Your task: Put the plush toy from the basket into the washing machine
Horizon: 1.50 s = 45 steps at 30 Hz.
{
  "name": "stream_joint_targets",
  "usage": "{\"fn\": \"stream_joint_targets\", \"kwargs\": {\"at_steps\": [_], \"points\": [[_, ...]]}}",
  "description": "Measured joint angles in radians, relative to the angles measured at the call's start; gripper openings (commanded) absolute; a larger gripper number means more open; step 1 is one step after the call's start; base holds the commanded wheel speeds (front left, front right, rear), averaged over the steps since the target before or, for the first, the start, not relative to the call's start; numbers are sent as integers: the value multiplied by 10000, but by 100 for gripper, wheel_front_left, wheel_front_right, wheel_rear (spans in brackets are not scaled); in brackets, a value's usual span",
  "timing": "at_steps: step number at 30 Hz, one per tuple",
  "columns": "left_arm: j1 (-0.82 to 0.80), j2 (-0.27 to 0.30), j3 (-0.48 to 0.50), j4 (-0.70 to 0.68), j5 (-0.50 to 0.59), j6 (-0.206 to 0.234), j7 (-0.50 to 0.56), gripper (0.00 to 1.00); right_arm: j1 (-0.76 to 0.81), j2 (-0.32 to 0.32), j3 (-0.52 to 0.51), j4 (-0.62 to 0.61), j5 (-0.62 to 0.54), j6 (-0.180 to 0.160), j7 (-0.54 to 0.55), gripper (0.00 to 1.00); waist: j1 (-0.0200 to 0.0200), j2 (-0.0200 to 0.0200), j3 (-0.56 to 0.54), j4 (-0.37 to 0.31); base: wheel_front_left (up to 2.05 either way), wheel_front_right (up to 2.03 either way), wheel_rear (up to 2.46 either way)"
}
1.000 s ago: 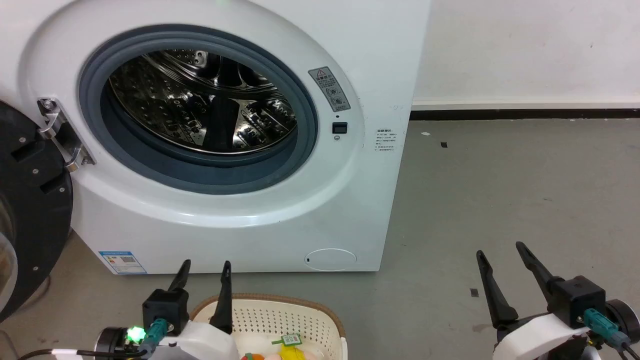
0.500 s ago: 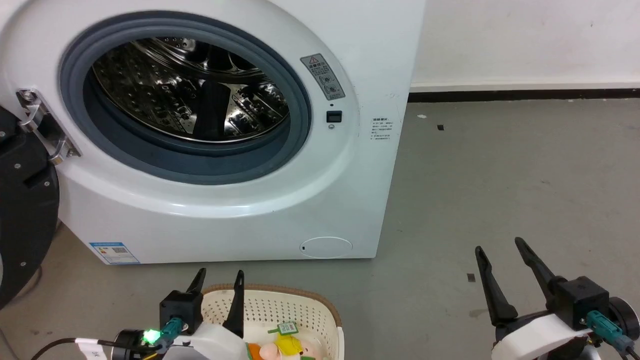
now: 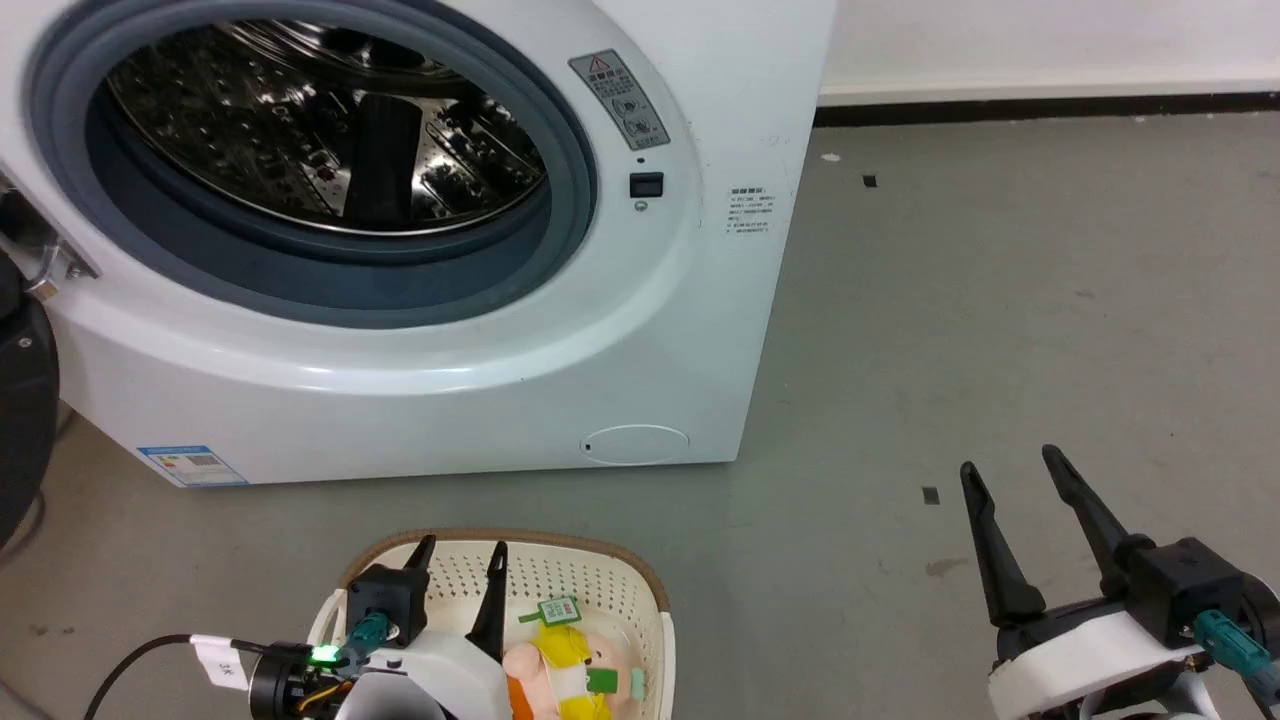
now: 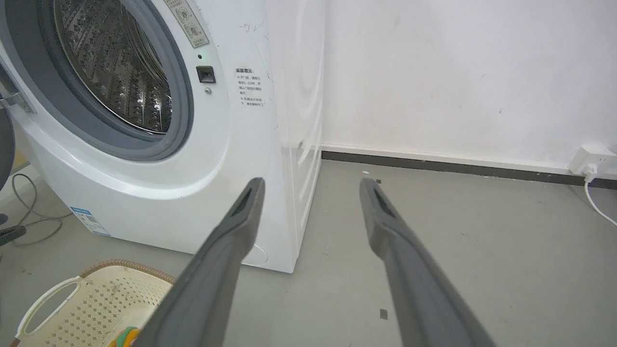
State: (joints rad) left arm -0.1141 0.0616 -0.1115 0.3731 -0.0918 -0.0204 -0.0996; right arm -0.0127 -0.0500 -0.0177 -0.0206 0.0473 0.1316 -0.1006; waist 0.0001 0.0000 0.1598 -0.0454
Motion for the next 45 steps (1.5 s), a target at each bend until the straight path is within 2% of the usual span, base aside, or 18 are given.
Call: {"fn": "stream_joint_targets", "kwargs": {"at_steps": [36, 40, 45], "points": [[-2251, 982, -1126, 4775, -349, -178, -610, 100, -675, 0, -40, -403, 863, -2, -704, 100, 1, 0, 2648, -1141, 0, 0, 0], [-2587, 1200, -1294, 5290, -360, 10, -491, 100, -793, 0, -33, -451, 955, -2, -813, 100, 1, 0, 2991, -1263, 0, 0, 0], [-2965, 1453, -1480, 5856, -451, 36, -410, 100, -844, 0, -29, -504, 1043, -2, -917, 100, 0, 0, 3421, -1428, 0, 0, 0]]}}
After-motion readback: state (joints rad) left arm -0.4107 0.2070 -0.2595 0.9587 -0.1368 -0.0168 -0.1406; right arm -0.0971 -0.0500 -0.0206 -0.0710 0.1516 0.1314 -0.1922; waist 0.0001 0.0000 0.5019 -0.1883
